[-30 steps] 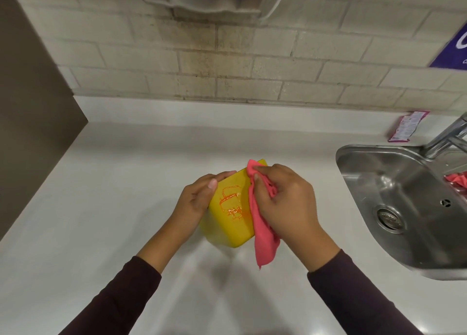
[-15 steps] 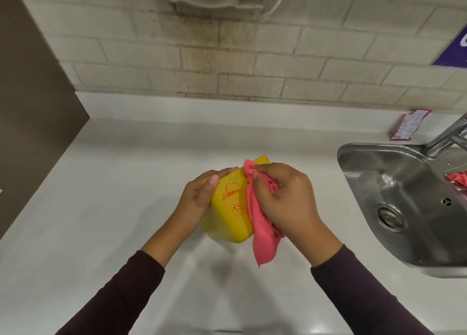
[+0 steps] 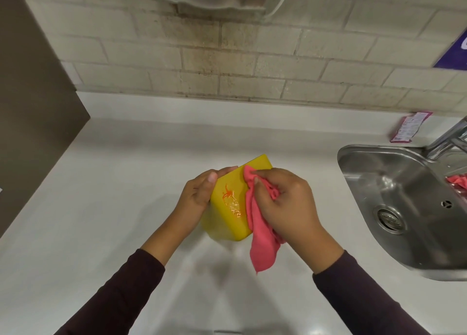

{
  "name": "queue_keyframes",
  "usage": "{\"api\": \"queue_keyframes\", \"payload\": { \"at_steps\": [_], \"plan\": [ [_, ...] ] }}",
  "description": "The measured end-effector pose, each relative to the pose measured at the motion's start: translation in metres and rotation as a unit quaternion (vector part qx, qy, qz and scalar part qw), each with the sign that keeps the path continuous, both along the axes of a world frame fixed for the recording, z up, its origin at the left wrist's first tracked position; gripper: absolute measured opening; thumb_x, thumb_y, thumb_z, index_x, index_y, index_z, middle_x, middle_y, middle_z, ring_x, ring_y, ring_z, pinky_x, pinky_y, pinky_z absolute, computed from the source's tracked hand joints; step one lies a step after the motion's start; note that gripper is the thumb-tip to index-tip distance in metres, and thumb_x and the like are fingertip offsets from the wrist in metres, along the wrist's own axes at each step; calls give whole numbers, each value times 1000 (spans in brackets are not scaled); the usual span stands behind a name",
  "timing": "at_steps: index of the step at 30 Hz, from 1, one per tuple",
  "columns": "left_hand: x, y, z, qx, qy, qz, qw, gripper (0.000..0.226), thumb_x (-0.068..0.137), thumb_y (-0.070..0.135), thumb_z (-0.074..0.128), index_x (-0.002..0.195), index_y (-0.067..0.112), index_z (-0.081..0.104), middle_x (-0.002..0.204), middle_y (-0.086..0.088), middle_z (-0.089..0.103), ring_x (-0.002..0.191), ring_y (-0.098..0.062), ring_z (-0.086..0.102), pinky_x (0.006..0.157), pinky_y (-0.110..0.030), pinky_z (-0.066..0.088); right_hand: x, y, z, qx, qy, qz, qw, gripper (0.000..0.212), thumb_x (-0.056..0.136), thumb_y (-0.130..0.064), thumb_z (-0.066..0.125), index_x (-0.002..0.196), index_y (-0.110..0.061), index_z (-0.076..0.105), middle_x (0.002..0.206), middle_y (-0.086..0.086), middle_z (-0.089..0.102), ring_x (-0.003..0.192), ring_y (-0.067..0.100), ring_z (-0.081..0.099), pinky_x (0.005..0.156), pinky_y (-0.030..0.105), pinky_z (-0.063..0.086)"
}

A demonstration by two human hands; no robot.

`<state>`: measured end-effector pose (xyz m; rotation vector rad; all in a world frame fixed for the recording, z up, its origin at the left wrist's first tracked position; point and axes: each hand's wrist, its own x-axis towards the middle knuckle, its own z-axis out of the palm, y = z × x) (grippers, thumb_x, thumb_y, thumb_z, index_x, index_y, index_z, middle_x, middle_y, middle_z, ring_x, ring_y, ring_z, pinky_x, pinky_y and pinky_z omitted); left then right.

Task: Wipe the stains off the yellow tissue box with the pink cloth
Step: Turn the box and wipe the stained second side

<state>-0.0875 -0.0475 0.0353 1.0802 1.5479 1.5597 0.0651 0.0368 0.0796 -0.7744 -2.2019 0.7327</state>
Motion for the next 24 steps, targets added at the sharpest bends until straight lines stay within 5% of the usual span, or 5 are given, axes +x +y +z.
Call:
{"api": "queue_keyframes", "payload": {
  "at_steps": [7, 13, 18, 24],
  "plan": [
    [2, 1, 1, 13, -28, -14, 999, 46, 83, 59, 34, 102, 35, 68, 102, 11, 72, 102, -4, 63, 83, -11, 45, -19, -26, 1, 58, 18, 60, 996, 25, 85, -16, 59, 108, -17, 70, 85, -4, 69, 79, 4, 57, 69, 12, 42],
    [1, 1, 0, 22, -8, -14, 1000, 77, 72, 82, 35, 111, 23, 66, 101, 16, 70, 103, -4, 62, 83, -10, 44, 5, -11, -1, 82, -23, 115, 990, 27, 86, -23, 53, 107, -26, 70, 82, -9, 62, 70, 6, 55, 59, 22, 46],
    [1, 3, -1, 10, 2, -1, 1000, 61, 70, 84, 33, 100, 43, 68, 102, 18, 70, 101, -3, 62, 82, -10, 46, -1, -1, 1, 30, 6, 59, 998, 22, 86, -23, 57, 102, -29, 71, 95, -11, 56, 82, 4, 56, 64, 18, 46],
    [2, 3, 1, 0, -16, 6, 1000, 46, 82, 63, 32, 85, 37, 69, 86, 19, 71, 86, 4, 63, 74, -7, 44, -20, -20, 0, 58, 32, 97, 993, 22, 85, -12, 58, 102, -16, 71, 104, -4, 65, 96, 4, 58, 77, 17, 48]
  ]
}}
